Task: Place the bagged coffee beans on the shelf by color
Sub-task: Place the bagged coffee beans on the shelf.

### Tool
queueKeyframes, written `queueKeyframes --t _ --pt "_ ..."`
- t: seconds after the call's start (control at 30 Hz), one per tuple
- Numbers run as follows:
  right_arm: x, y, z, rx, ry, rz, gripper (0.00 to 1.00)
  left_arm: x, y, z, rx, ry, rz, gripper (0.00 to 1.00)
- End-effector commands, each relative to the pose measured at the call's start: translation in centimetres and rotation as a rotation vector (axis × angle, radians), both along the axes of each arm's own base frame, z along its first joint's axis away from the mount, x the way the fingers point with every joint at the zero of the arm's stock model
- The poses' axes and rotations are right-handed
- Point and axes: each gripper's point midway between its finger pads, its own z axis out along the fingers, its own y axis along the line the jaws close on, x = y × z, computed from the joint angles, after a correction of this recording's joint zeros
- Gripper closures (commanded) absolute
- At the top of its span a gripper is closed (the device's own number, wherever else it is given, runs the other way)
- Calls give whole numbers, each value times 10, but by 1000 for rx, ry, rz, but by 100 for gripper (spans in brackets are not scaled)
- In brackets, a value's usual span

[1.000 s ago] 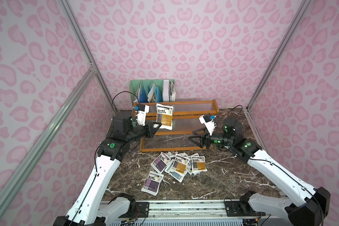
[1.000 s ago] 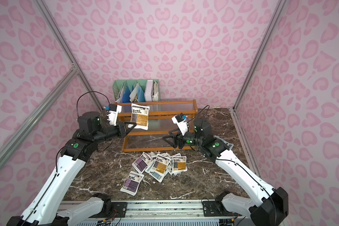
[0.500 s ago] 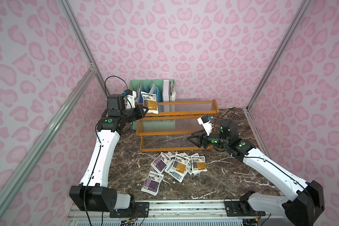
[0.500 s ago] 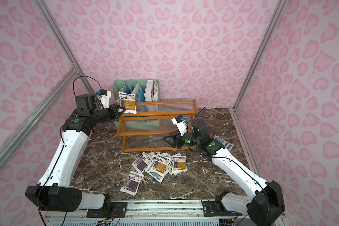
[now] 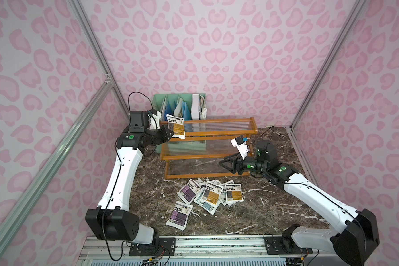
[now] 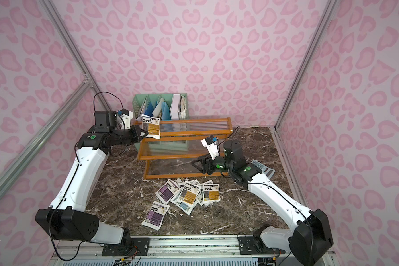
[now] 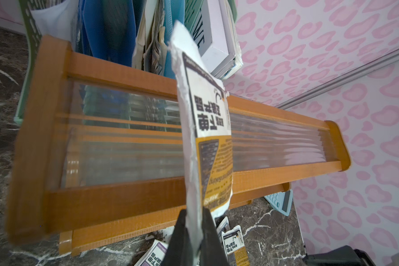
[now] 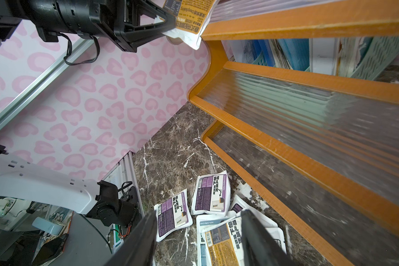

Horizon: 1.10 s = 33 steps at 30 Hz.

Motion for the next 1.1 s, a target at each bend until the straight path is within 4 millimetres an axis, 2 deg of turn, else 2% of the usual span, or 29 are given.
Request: queueKeyframes --t 0.0,0.17,0.53,0.63,0.73,0.87,0.97,1.07 --pt "2 1 8 12 -31 -5 40 3 10 -7 64 13 27 100" --pt "2 0 8 10 -30 -8 40 9 14 -10 89 26 44 97" --pt "0 -1 7 17 -31 -8 41 9 19 11 89 -43 80 61" --pt "0 -2 6 19 -29 -12 41 10 20 9 88 -38 86 50" --pt "0 -2 5 15 -29 -14 41 9 23 9 100 -38 102 45" --pt "1 -8 3 -12 -44 -36 40 -1 26 23 108 -80 116 40" --pt "0 -12 0 -34 -51 -53 40 -16 32 34 128 -120 139 38" --pt "-5 -15 -9 -45 -23 -58 40 -33 34 33 152 -129 142 37"
